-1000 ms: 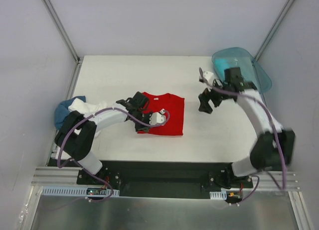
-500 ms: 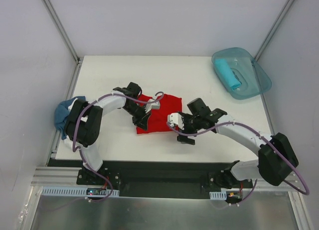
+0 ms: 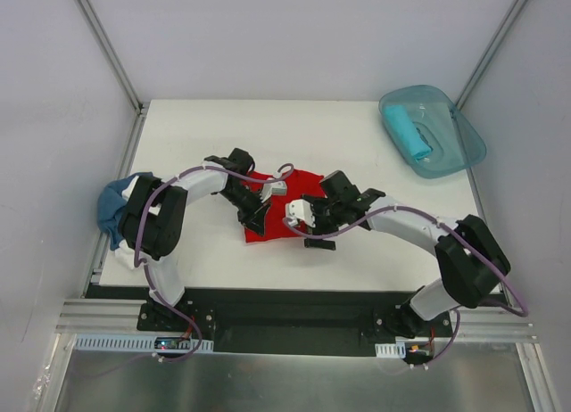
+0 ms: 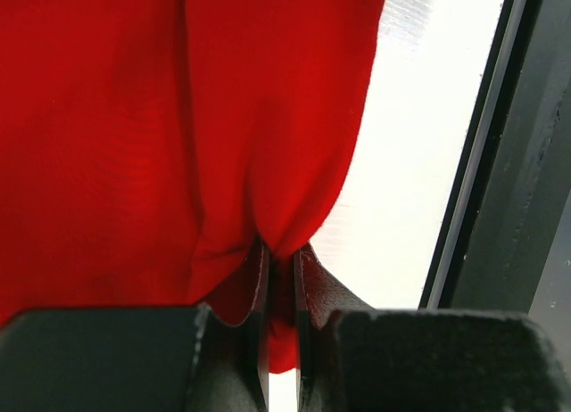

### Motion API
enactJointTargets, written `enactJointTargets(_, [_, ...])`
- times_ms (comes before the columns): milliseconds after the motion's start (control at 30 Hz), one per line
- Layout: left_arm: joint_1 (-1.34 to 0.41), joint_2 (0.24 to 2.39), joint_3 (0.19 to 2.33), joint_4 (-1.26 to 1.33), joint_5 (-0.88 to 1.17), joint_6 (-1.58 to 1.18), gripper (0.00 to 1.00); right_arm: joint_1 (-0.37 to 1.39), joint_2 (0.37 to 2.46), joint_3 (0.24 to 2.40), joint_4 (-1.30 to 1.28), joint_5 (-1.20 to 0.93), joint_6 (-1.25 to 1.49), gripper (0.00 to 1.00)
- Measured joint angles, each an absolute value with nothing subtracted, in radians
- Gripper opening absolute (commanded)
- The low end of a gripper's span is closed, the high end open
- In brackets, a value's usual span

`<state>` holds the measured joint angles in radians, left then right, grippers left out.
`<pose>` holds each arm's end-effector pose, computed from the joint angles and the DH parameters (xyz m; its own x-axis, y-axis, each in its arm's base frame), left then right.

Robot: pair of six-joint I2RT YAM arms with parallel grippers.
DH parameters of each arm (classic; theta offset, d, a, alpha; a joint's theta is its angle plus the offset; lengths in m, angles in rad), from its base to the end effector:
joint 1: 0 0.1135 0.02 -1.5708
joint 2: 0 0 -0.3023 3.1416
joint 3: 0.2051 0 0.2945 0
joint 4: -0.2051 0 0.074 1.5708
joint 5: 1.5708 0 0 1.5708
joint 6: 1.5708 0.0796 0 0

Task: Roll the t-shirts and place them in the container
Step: Roll the T-shirt to the center of the board.

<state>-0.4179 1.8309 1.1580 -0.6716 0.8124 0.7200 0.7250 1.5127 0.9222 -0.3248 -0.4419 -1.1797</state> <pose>0.3325 -0.2109 0.1474 -0.3874 0.6682 -0.6352 0.9090 0.1621 -0.3839 0.2501 0.2671 0.1889 0.5084 -0.6661 -0.5458 -0.8515 -0.2940 -0.4343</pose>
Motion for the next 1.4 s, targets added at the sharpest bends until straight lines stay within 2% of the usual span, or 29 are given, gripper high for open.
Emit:
enactJointTargets(100, [-0.418,1.831,1.159,-0.672,0.814,0.718,0.0,0.728,1.56,0.93,-0.325,-0.441,-1.201,0.89])
enactJointTargets(133, [-0.417,1.832,1.159,-0.672,0.817,0.717,0.0,0.729,1.575,0.933,-0.325,-0.439,-1.208,0.76])
enactJointTargets(200, [-0.416,1.833,1.159,-0.672,0.825,0.716,0.0,0.731,1.606,0.942,-0.327,-0.428,-1.224,0.66])
enactJointTargets(233, [-0.411,1.834,1.159,-0.673,0.83,0.716,0.0,0.732,1.621,0.949,-0.326,-0.423,-1.231,0.55])
enactJointTargets(300, [-0.41,1.838,1.159,-0.677,0.835,0.717,0.0,0.737,1.645,0.961,-0.325,-0.41,-1.247,0.45])
enactJointTargets(333, [-0.405,1.842,1.159,-0.68,0.839,0.717,0.0,0.74,1.662,0.978,-0.33,-0.403,-1.25,0.33])
enactJointTargets(433, [-0.39,1.856,1.166,-0.705,0.856,0.717,0.0,0.743,1.706,1.043,-0.373,-0.397,-1.264,0.24])
enactJointTargets(567, [-0.36,1.878,1.197,-0.762,0.886,0.717,0.0,0.732,1.758,1.151,-0.513,-0.434,-1.301,0.21])
enactJointTargets(733, [-0.34,1.923,1.269,-0.889,0.939,0.739,0.0,0.686,1.868,1.36,-0.819,-0.547,-1.383,0.19])
enactJointTargets(900, [-0.345,1.99,1.342,-1.003,0.995,0.776,0.0,0.628,1.981,1.472,-1.057,-0.648,-1.462,0.2])
enactJointTargets(1233, [-0.322,2.183,1.472,-1.188,1.021,0.831,0.0,0.569,2.227,1.683,-1.254,-0.76,-1.485,0.22])
enactJointTargets(1400, [-0.292,2.192,1.474,-1.184,1.004,0.794,0.12,0.559,2.341,1.839,-1.326,-0.778,-1.473,0.24])
